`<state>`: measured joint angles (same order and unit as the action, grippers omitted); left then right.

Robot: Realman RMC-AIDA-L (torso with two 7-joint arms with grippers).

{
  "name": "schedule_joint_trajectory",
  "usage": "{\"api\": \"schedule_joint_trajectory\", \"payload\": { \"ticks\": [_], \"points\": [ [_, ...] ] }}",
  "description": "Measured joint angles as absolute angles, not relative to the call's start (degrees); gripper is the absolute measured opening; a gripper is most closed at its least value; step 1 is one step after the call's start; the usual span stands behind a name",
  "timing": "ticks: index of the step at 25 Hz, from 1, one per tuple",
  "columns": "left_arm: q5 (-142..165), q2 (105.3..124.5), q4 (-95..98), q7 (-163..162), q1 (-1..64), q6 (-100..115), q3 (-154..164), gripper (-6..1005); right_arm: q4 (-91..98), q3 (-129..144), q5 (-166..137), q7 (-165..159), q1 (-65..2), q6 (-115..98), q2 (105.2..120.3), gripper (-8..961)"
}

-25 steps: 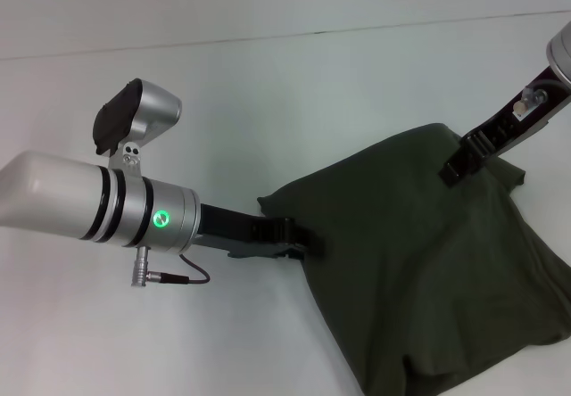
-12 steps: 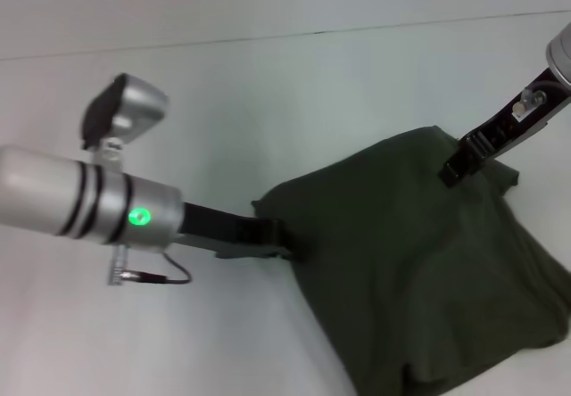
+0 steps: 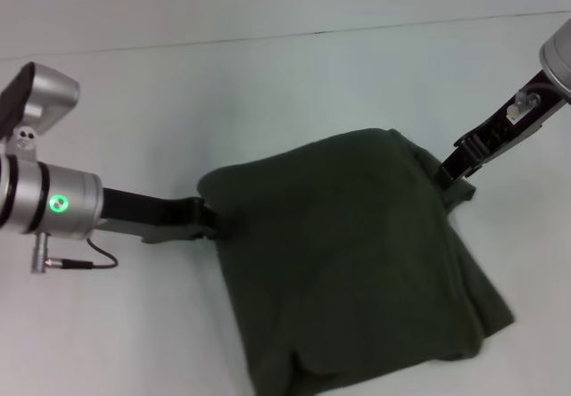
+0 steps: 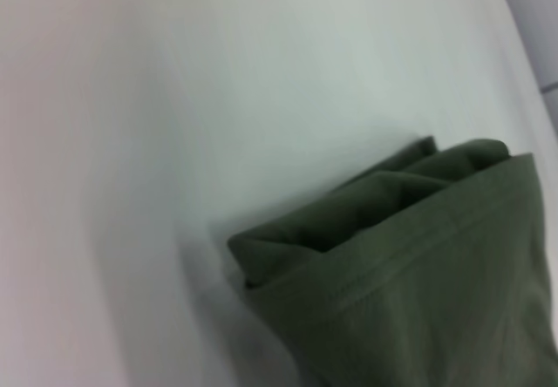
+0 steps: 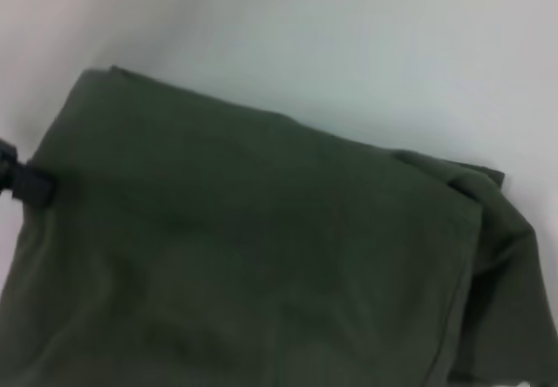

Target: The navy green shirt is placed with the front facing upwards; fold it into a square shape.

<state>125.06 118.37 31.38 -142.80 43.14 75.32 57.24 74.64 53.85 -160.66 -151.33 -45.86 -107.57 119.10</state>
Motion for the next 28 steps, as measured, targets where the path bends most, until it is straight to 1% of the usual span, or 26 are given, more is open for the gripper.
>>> {"api": "schedule_joint_trajectory", "payload": {
  "ticks": [7,12,18,26,28],
  "points": [
    [128.73,116.87,31.46,-143.21,44.63,73.37,53.55,55,74.53,53.88,-160.66,-151.3,-45.88,-107.65,119.31,393],
    [132.18,116.37,31.47,-144.14,45.0,72.05,51.22,55,74.41,53.88,-160.66,-151.29,-45.82,-107.74,119.35,393],
    [134.54,116.19,31.47,-143.74,44.4,70.87,47.38,55,73.29,53.88,-160.66,-151.12,-46.14,-107.41,119.36,392],
    [132.56,116.58,31.47,-139.92,43.4,72.41,42.7,55,70.08,54.03,-157.13,-149.78,-46.83,-107.63,119.45,392],
    [132.59,116.6,31.64,-140.34,43.01,73.0,42.69,127,69.73,54.05,-156.42,-149.68,-46.86,-107.65,119.45,392]
  ]
}}
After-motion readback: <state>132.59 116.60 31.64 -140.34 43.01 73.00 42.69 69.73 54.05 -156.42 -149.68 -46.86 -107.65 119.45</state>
